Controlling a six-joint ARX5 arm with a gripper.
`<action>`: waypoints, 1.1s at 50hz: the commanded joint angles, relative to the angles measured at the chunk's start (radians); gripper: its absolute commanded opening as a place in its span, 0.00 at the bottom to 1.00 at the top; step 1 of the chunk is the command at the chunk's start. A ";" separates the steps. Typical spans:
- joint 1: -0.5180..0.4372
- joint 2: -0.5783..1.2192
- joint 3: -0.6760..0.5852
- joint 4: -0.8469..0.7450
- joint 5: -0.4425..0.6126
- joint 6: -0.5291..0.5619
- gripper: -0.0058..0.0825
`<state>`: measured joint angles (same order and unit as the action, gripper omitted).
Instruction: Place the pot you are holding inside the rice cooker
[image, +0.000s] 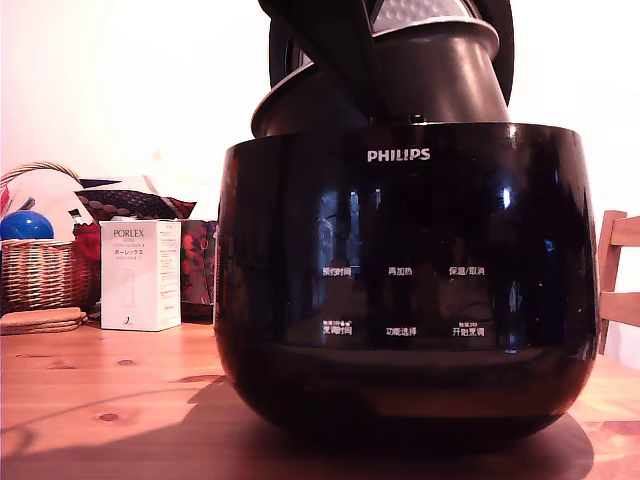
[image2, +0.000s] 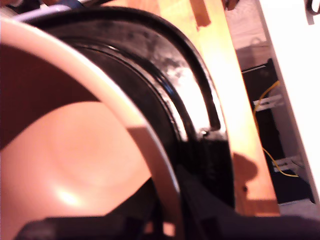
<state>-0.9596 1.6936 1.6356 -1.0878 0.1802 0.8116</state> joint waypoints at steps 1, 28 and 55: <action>-0.009 -0.011 0.029 0.010 0.010 0.003 0.13; -0.010 -0.011 0.029 -0.015 -0.035 0.008 0.19; -0.012 -0.011 0.029 -0.012 -0.035 0.000 0.08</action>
<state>-0.9672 1.6928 1.6531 -1.0996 0.1436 0.8146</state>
